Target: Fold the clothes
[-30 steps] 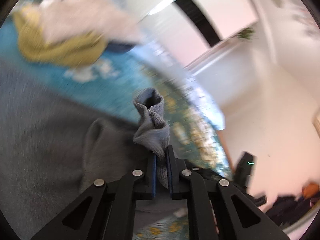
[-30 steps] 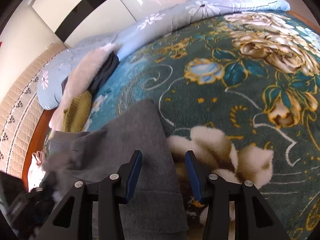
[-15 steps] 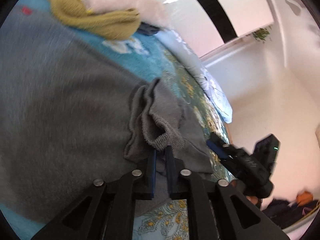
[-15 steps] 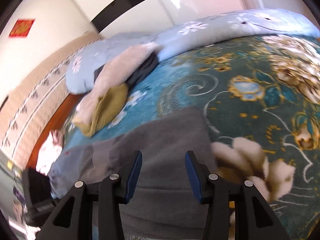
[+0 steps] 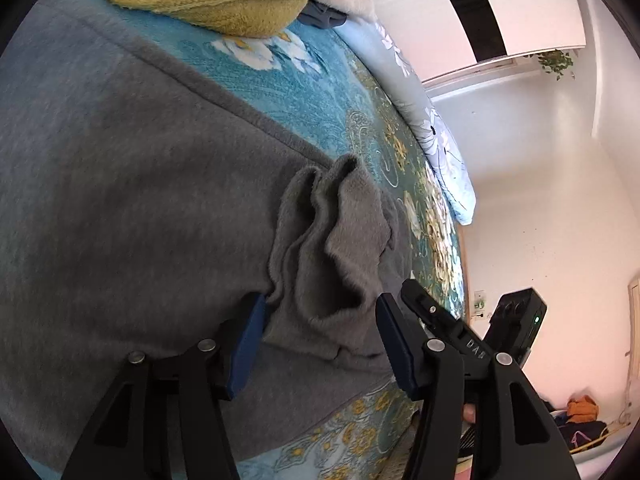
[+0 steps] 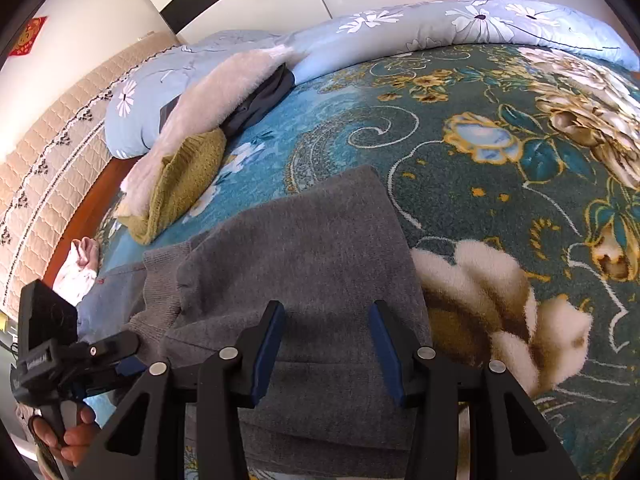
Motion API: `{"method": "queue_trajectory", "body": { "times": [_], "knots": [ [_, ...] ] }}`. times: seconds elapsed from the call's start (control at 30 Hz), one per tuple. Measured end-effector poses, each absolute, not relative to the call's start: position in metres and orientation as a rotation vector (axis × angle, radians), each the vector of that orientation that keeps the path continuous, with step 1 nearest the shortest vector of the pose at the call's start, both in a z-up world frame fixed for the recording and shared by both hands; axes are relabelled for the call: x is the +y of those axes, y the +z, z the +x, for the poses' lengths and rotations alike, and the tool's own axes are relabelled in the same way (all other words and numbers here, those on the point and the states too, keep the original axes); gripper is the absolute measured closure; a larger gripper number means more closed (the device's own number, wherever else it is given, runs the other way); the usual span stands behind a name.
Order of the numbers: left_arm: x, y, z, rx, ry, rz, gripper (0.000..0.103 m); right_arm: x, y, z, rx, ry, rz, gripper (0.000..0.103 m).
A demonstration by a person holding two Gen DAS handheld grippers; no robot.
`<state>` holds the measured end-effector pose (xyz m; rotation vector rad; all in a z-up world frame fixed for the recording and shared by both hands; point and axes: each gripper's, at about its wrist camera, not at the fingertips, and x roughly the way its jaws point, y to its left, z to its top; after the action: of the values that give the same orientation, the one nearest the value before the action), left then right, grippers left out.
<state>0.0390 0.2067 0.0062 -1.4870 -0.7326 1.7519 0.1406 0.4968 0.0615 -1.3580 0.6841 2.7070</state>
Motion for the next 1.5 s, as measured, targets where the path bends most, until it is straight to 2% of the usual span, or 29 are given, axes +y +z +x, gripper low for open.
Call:
{"method": "queue_trajectory", "body": {
  "times": [0.17,0.23,0.3,0.4,0.43,0.47,0.57,0.77,0.97,1.07,1.27,1.5],
  "knots": [
    [0.206,0.008,0.036,-0.780,1.713,-1.466,0.046,0.497,0.062,0.141,0.696,2.705,-1.353,0.055],
    [0.205,0.008,0.034,-0.776,1.720,-1.466,0.053,0.497,0.062,0.141,0.697,2.704,-1.354,0.054],
    [0.207,0.010,0.035,-0.740,1.745,-1.463,0.066,0.497,0.062,0.140,0.693,2.704,-1.355,0.055],
    [0.214,0.016,0.036,-0.662,1.801,-1.449,0.071,0.496,0.062,0.141,0.689,2.701,-1.355,0.054],
    [0.216,0.016,0.036,-0.645,1.822,-1.446,0.076,0.496,0.062,0.141,0.688,2.700,-1.356,0.054],
    [0.217,0.017,0.036,-0.628,1.841,-1.443,0.084,0.496,0.062,0.141,0.688,2.701,-1.356,0.054],
    [0.214,0.017,0.038,-0.654,1.863,-1.424,0.088,0.497,0.063,0.141,0.703,2.704,-1.349,0.055],
    [0.199,0.055,0.054,-0.643,1.926,-1.247,0.090,0.501,0.077,0.149,0.770,2.785,-1.234,0.054],
    [0.167,0.091,0.069,-0.526,2.101,-1.073,0.090,0.489,0.091,0.153,0.745,2.914,-1.168,0.054],
    [0.148,0.070,0.066,-0.534,2.145,-1.144,0.090,0.479,0.087,0.150,0.699,2.923,-1.234,0.054],
    [0.118,0.009,0.064,-0.717,2.093,-1.320,0.089,0.470,0.072,0.142,0.637,2.882,-1.382,0.055],
    [0.113,0.005,0.069,-0.746,2.073,-1.331,0.084,0.464,0.056,0.136,0.520,2.826,-1.503,0.054]
  ]
}}
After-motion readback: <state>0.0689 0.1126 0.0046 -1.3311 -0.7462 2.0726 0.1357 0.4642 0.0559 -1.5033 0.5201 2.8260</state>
